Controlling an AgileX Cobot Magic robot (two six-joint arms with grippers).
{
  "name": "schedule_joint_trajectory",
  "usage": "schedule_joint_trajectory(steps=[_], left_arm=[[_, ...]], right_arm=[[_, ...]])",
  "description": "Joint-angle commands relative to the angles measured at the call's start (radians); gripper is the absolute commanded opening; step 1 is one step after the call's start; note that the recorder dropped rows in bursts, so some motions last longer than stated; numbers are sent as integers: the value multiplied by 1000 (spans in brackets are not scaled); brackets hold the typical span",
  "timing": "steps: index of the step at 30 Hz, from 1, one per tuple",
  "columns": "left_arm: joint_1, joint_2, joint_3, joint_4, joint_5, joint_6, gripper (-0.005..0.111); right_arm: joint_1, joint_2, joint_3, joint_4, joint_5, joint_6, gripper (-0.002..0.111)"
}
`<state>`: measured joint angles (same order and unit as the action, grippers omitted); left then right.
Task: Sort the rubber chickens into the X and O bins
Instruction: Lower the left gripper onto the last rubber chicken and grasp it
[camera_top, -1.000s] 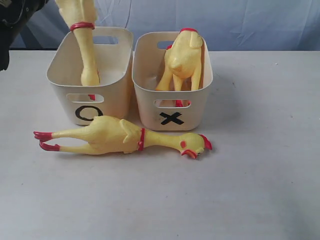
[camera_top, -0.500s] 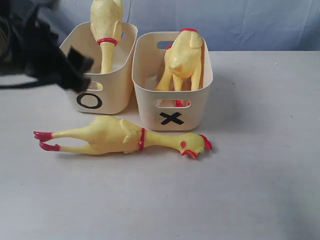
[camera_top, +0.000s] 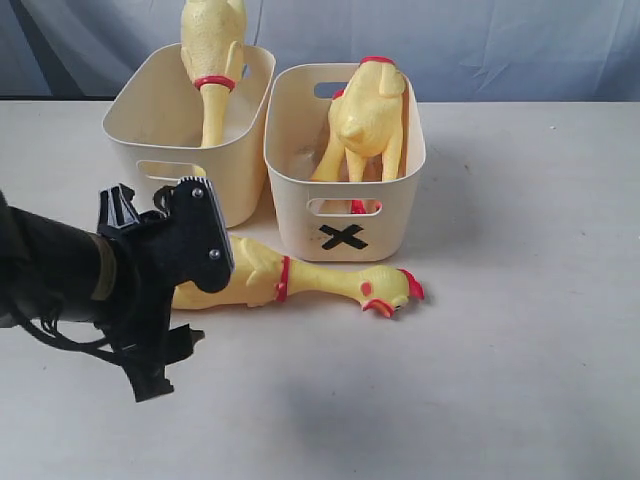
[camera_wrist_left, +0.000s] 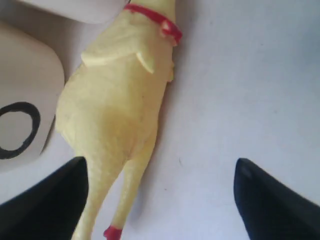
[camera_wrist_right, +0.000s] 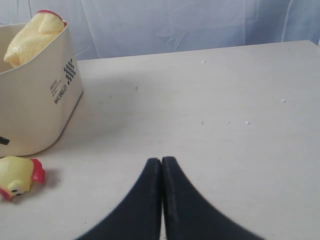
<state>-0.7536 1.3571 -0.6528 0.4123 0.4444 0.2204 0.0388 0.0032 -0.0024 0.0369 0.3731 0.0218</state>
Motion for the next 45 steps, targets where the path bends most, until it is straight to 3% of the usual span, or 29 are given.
schedule_joint_trajectory(steps=[1, 6, 10, 14, 17, 20, 24, 25, 29, 34, 40, 45], left_arm=[[-6, 81, 3, 270, -67, -242, 82], [-6, 162, 1, 492, -171, -458, 86], [-6, 243, -25, 628, -98, -647, 89], [-6, 318, -47, 652, -102, -666, 88], [-6, 343, -50, 559, -162, -670, 81], [-6, 345, -50, 463, -184, -670, 62], [-6, 345, -50, 372, -114, -666, 10], [-6, 345, -50, 359, -88, -659, 1], [-6, 345, -48, 269, 30, -621, 0], [-6, 304, -48, 35, 169, -406, 0], [-6, 122, -48, -273, 62, -220, 0], [-6, -89, -48, -412, -21, -153, 0]], right_arm=[[3, -3, 2, -2, -10, -2, 0], [3, -3, 2, -2, -10, -2, 0], [3, -3, 2, -2, -10, -2, 0], [3, -3, 2, 0, -8, -2, 0], [3, -3, 2, 0, -8, -2, 0], [3, -3, 2, 0, -8, -2, 0], [3, -3, 2, 0, -8, -2, 0], [3, -3, 2, 0, -8, -2, 0], [3, -3, 2, 0, -8, -2, 0], [3, -3, 2, 0, -10, -2, 0], [3, -3, 2, 0, -10, -2, 0], [3, -3, 2, 0, -10, -2, 0]])
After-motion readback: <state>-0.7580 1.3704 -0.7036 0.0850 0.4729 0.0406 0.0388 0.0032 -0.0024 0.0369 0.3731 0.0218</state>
